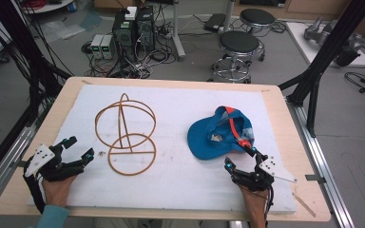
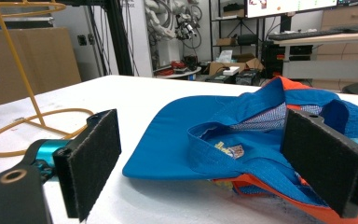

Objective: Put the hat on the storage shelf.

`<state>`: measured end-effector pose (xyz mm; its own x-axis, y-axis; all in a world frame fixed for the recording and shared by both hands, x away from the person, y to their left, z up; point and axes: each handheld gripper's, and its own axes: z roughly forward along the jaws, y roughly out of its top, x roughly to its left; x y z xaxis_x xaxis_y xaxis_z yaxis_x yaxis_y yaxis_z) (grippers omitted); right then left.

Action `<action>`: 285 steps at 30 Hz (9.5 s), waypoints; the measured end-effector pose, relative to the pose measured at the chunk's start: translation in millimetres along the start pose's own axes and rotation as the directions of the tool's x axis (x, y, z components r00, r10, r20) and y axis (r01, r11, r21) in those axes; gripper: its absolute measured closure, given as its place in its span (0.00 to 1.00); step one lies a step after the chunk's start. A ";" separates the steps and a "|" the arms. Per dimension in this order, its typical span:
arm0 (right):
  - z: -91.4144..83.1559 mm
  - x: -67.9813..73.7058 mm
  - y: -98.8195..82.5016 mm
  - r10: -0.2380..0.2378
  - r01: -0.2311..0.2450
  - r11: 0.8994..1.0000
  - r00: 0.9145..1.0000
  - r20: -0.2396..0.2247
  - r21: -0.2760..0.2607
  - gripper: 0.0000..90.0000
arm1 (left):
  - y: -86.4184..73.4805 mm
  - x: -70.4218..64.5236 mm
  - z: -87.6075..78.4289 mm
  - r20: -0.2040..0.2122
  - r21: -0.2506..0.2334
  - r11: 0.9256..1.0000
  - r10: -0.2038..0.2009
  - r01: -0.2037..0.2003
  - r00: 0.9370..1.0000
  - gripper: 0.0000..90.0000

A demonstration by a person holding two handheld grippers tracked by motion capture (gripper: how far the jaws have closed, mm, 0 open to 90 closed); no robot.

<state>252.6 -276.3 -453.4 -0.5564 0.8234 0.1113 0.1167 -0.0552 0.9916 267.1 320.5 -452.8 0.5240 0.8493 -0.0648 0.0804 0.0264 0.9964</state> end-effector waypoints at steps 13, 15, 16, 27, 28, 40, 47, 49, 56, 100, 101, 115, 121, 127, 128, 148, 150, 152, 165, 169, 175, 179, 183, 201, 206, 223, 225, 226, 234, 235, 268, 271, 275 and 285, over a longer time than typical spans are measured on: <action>0.2 1.0 0.0 -0.021 0.021 1.000 1.000 -0.008 -0.002 0.13 | 0.2 -0.6 0.8 0.005 0.005 1.000 0.006 -0.006 1.000 0.16; 1.0 2.2 0.1 -0.030 0.030 1.000 1.000 -0.003 0.006 0.13 | 0.2 -0.5 0.6 0.005 0.005 1.000 0.008 -0.008 1.000 0.16; 1.4 3.0 0.3 -0.036 0.036 0.999 0.999 -0.002 0.014 0.13 | 0.3 -0.3 1.1 0.008 0.010 1.000 0.008 -0.008 1.000 0.16; 6.6 6.1 2.2 -0.073 0.073 0.995 0.997 -0.004 0.063 0.13 | 0.2 -0.9 0.8 0.005 0.004 1.000 0.011 -0.011 1.000 0.16; 9.7 6.1 3.5 -0.080 0.080 0.993 0.997 -0.011 0.087 0.13 | 0.2 -0.7 0.7 0.005 0.005 1.000 0.011 -0.011 1.000 0.16; 25.8 2.1 42.1 -0.110 0.111 0.982 0.994 -0.013 0.153 0.13 | 0.1 -0.5 0.3 0.005 0.002 1.000 0.008 -0.008 1.000 0.16; 40.6 -11.8 63.9 -0.138 0.122 0.955 0.990 0.042 0.270 0.19 | 0.0 -0.4 0.1 0.005 -0.001 1.000 0.008 -0.008 1.000 0.16; 44.6 -15.2 69.7 -0.137 0.113 0.950 0.989 0.062 0.292 0.20 | 0.0 -0.6 0.1 0.004 -0.003 1.000 0.010 -0.010 1.000 0.16; 58.2 -27.0 86.1 -0.128 0.098 0.939 0.989 0.070 0.330 0.28 | 0.0 -0.7 0.1 0.003 -0.001 1.000 0.012 -0.012 1.000 0.16; 127.7 -74.6 39.7 -0.187 0.046 0.774 0.970 0.158 0.632 0.68 | 0.0 -0.6 0.2 0.003 -0.001 1.000 0.009 -0.009 1.000 0.16; 127.7 -74.6 39.7 -0.187 0.046 0.774 0.970 0.158 0.632 0.68 | 0.0 -0.6 0.2 0.003 -0.001 1.000 0.009 -0.009 1.000 0.16; 132.7 -80.3 31.0 -0.185 0.028 0.745 0.968 0.167 0.667 0.86 | -0.1 -0.5 0.1 0.004 -0.003 1.000 0.008 -0.008 1.000 0.16; 126.1 -84.7 35.7 -0.088 -0.052 0.779 0.978 0.190 0.625 0.94 | -0.1 -0.5 0.1 0.004 -0.003 1.000 0.009 -0.009 1.000 0.16; 118.2 -86.2 42.2 -0.010 -0.107 0.798 0.982 0.190 0.593 0.94 | -0.1 -0.6 -0.1 0.004 -0.003 1.000 0.010 -0.010 1.000 0.16; 115.9 -84.6 45.1 -0.005 -0.105 0.808 0.983 0.186 0.580 0.94 | -0.1 -0.6 -0.1 0.005 -0.004 1.000 0.009 -0.009 1.000 0.16; 71.6 -61.5 94.1 0.118 -0.128 0.942 0.992 0.050 0.310 0.94 | -0.1 -1.8 0.4 0.001 0.000 1.000 0.020 -0.020 1.000 0.16; 70.0 -59.2 97.7 0.116 -0.124 0.946 0.992 0.043 0.299 0.94 | -0.2 -1.8 0.4 -0.001 -0.001 1.000 0.018 -0.018 1.000 0.16; 64.2 -53.8 107.9 0.102 -0.103 0.963 0.995 0.019 0.248 0.94 | -0.1 -1.8 0.4 0.000 0.000 1.000 0.021 -0.021 1.000 0.16; 50.0 -40.7 125.1 0.035 -0.035 0.999 0.997 -0.069 0.007 0.94 | -0.2 -1.9 0.6 -0.002 -0.001 1.000 0.021 -0.021 1.000 0.16; 48.9 -40.3 126.2 0.039 -0.039 0.999 0.997 -0.062 -0.006 0.94 | -0.1 -1.8 0.6 -0.001 0.000 1.000 0.021 -0.021 1.000 0.16; 44.3 -40.2 133.0 0.033 -0.034 0.999 0.999 -0.035 -0.022 0.94 | 0.0 -1.8 0.8 -0.002 0.002 1.000 0.021 -0.021 1.000 0.16; 40.1 -38.6 143.0 0.024 -0.025 0.999 1.000 -0.018 -0.037 0.94 | 0.0 -2.1 0.8 -0.002 0.002 1.000 0.021 -0.021 1.000 0.16; 35.7 -37.1 153.9 0.015 -0.014 0.999 1.000 0.005 -0.049 0.94 | 0.0 -2.3 1.0 -0.003 0.001 1.000 0.021 -0.021 1.000 0.16; 40.1 -19.8 159.4 0.002 -0.001 0.999 1.000 0.022 -0.034 0.94 | 0.1 -2.6 1.1 0.000 0.006 1.000 0.026 -0.026 1.000 0.16; 49.2 -7.0 153.7 0.018 -0.019 1.000 0.999 -0.037 -0.025 0.94 | 0.0 -2.6 1.0 0.002 0.004 1.000 0.028 -0.028 1.000 0.16; 111.4 62.8 129.6 0.076 -0.056 0.994 0.973 -0.218 0.094 0.93 | 0.2 -2.0 1.0 0.003 0.005 1.000 0.021 -0.021 1.000 0.16; 119.3 71.5 125.9 0.064 -0.039 0.992 0.973 -0.222 0.118 0.93 | 0.1 -1.9 1.1 0.004 0.005 1.000 0.021 -0.021 1.000 0.16; 122.8 75.7 123.9 0.061 -0.032 0.991 0.973 -0.222 0.132 0.93 | 0.2 -1.8 1.0 0.005 0.006 1.000 0.020 -0.020 1.000 0.16; 146.1 101.4 108.4 0.054 -0.003 0.981 0.965 -0.257 0.194 0.89 | 0.3 -1.8 1.3 0.009 0.007 1.000 0.022 -0.022 1.000 0.16; 148.7 103.7 106.6 0.053 0.003 0.979 0.962 -0.269 0.204 0.88 | 0.3 -1.9 1.3 0.010 0.009 1.000 0.025 -0.025 1.000 0.16; 153.5 111.8 103.7 -0.107 0.186 0.959 0.937 -0.333 0.215 0.00 | 0.3 -2.3 1.7 0.012 0.010 1.000 0.027 -0.027 1.000 0.16; 153.5 110.0 102.8 -0.104 0.185 0.957 0.939 -0.328 0.225 0.00 | 0.2 -2.3 1.7 0.011 0.009 1.000 0.027 -0.028 1.000 0.16; 153.2 106.5 102.6 -0.111 0.190 0.955 0.941 -0.321 0.227 0.00 | 0.2 -2.3 1.4 0.011 0.008 1.000 0.030 -0.030 1.000 0.16; 148.7 80.1 100.5 -0.183 0.274 0.918 0.934 -0.307 0.286 0.00 | 0.2 -2.4 1.6 0.012 0.008 0.999 0.031 -0.031 0.999 0.16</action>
<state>342.1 -131.9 -354.5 -0.7937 0.6056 -0.0573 0.1903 0.3367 0.9222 267.2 317.6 -452.5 0.5360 0.8435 -0.0350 0.0715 -0.0041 0.9974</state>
